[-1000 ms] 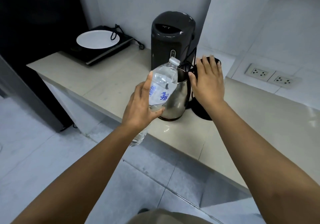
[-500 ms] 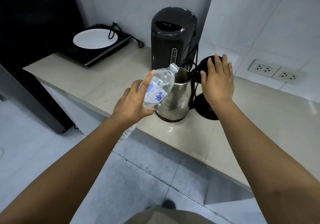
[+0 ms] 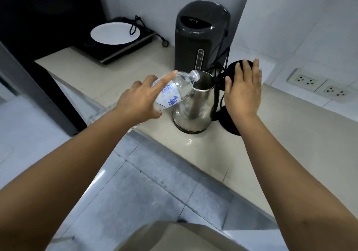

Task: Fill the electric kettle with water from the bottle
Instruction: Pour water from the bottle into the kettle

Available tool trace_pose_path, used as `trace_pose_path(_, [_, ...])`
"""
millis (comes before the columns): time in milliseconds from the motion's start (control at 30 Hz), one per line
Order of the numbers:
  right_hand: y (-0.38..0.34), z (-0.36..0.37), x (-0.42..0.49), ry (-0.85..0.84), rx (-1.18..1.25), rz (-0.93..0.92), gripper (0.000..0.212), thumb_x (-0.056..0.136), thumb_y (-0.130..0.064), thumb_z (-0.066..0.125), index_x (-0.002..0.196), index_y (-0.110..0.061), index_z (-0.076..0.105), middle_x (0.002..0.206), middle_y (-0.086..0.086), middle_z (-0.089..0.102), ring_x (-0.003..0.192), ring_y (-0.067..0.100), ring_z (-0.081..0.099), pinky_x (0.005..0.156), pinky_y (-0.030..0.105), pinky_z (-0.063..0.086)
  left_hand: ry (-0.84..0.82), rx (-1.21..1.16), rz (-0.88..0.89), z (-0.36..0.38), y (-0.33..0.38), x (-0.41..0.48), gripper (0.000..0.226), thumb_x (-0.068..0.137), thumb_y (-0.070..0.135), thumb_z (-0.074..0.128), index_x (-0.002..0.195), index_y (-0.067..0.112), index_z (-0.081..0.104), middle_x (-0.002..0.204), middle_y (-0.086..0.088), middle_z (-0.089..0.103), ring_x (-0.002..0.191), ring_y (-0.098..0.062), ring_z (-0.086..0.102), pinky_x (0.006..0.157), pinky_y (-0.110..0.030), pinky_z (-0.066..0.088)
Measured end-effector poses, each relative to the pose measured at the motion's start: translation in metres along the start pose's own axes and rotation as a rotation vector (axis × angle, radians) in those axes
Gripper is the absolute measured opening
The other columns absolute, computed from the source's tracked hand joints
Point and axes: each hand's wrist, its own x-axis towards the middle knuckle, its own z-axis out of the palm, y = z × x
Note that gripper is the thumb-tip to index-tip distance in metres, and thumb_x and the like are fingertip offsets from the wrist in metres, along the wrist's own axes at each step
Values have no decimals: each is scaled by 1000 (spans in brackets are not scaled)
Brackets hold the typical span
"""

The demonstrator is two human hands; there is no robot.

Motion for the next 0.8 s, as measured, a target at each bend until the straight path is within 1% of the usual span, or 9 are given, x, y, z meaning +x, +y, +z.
trace_pose_path(67, [0, 0, 0, 7, 18, 8, 52, 102, -34, 34, 144, -3, 39, 156, 12, 30, 150, 29, 8, 123, 39, 4, 1, 43, 10, -2, -1, 0, 121, 68, 36, 82, 148, 54, -7, 139, -3, 39, 108, -35, 51, 76, -48, 54])
trace_pose_path(233, [-1, 1, 1, 31, 41, 15, 52, 102, -33, 35, 143, -2, 41, 155, 12, 33, 150, 29, 10, 123, 39, 5, 4, 106, 45, -8, -6, 4, 117, 70, 37, 79, 148, 53, -6, 136, -2, 40, 104, -34, 51, 73, -45, 54])
trace_pose_path(433, [-3, 3, 1, 40, 42, 29, 52, 101, -33, 36, 142, -1, 43, 153, 12, 35, 149, 30, 11, 123, 38, 4, -5, 165, 77, -17, -12, 14, 120, 69, 37, 81, 147, 54, -9, 137, -1, 39, 105, -33, 51, 72, -42, 50])
trace_pose_path(800, [-5, 7, 2, 65, 41, 57, 52, 101, -34, 35, 141, -2, 44, 152, 12, 37, 149, 29, 11, 123, 39, 5, -26, 175, 114, -22, -19, 24, 120, 70, 36, 81, 145, 57, -11, 136, 0, 39, 105, -33, 50, 73, -44, 51])
